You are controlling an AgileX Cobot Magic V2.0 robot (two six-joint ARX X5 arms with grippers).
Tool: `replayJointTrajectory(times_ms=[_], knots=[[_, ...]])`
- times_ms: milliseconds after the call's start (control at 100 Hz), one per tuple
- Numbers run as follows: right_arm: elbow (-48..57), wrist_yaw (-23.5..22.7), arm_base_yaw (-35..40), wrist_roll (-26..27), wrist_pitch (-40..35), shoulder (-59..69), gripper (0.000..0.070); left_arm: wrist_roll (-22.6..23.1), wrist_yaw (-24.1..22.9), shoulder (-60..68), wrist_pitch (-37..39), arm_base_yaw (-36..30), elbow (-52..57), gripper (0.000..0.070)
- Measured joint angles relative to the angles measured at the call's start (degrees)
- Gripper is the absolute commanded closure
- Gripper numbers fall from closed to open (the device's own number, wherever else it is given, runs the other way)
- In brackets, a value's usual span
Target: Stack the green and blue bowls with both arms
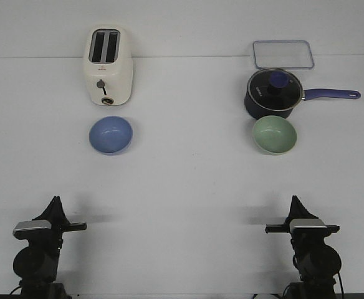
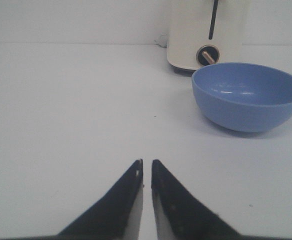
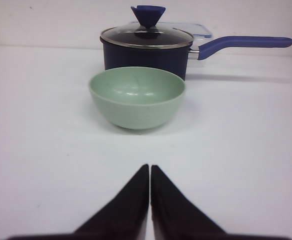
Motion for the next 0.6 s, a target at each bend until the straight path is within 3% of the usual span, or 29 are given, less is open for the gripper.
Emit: replayJointTrajectory(times_ms=[110,390,550,600], knots=[[0.00,-0.39,0.00,3.50,0.44,0.00,0.0693,0.00,0.00,0.00,0.00,0.00,0.00,0.0685],[0.68,-2.78,0.00,19.93,5.14,0.00,0.0698,0.00,0.00,0.00,0.00,0.00,0.00,0.0685],[11.85,-2.69,0.02,24.46,-0.96,5.70,0.0693,0.00,0.00,0.00,0.00,0.00,0.00,0.0685],[17.29,-2.69,0.02,24.37,-2.34,9.40,0.0638,0.00,0.00,0.00,0.00,0.00,0.00,0.0685]])
